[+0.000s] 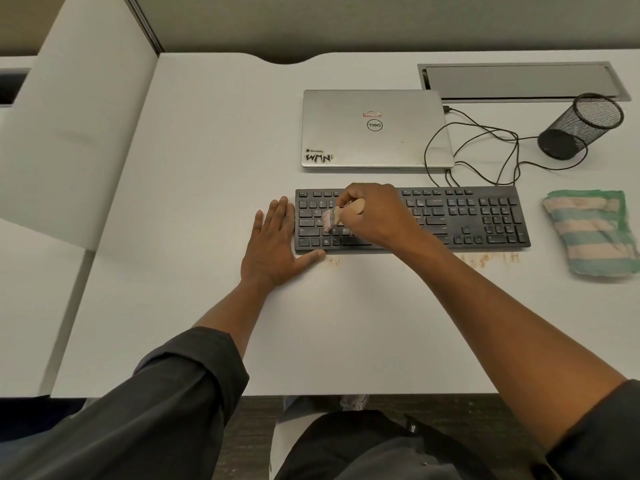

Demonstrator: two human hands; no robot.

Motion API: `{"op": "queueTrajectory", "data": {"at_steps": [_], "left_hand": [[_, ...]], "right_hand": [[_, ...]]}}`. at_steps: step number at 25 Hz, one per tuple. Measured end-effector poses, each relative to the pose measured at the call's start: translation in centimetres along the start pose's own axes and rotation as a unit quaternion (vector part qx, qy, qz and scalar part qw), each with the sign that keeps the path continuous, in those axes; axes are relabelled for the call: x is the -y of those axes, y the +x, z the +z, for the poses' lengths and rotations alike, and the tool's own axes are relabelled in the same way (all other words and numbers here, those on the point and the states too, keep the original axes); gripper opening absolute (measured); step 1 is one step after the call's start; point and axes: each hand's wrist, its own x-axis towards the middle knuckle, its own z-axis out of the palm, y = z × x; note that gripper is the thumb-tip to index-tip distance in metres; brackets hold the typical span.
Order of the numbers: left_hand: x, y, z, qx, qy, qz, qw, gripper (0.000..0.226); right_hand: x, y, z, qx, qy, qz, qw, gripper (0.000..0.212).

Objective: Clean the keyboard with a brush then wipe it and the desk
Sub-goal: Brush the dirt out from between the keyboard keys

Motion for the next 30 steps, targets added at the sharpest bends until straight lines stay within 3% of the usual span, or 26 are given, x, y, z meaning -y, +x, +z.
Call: {"op": "queueTrajectory", "data": {"at_steps": [7, 10, 13, 18, 22, 27, 30], "left_hand": [[0.0, 0.0, 0.1, -0.002, 0.002, -0.001, 1.000, 0.119], [0.0, 0.1, 0.1, 0.002, 0.000, -0.003, 1.000, 0.119], [0.0, 0.1, 0.1, 0.002, -0.005, -0.003, 1.000, 0.119], [0.2, 0.1, 0.2, 0.001, 0.002, 0.000, 1.000, 0.120], [0.1, 0.1, 0.0, 0.002, 0.004, 0.001, 1.000, 0.120], [0.1, 0.1, 0.1, 0.005, 0.009, -0.001, 1.000, 0.121], [0.2, 0.2, 0.2, 0.006, 0.010, -0.002, 1.000, 0.121]], "right_hand": [[0.3, -0.8, -0.4, 0.050, 0.025, 0.057, 0.997, 0.010], [0.1, -0.1, -0.4, -0.006, 0.052, 0.059, 0.997, 0.008], [0.5, -0.5, 0.2, -0.023, 0.006, 0.025, 0.999, 0.003], [1.8, -0.8, 0.5, 0.056, -0.099, 0.001, 0.993, 0.009], [1.9, 0.2, 0.1, -0.007, -0.050, 0.017, 0.999, 0.007], [2.4, 0.5, 0.6, 0.059, -0.101, 0.022, 0.993, 0.013], [2.8, 1.2, 0.3, 0.001, -0.030, 0.024, 0.999, 0.009]]}}
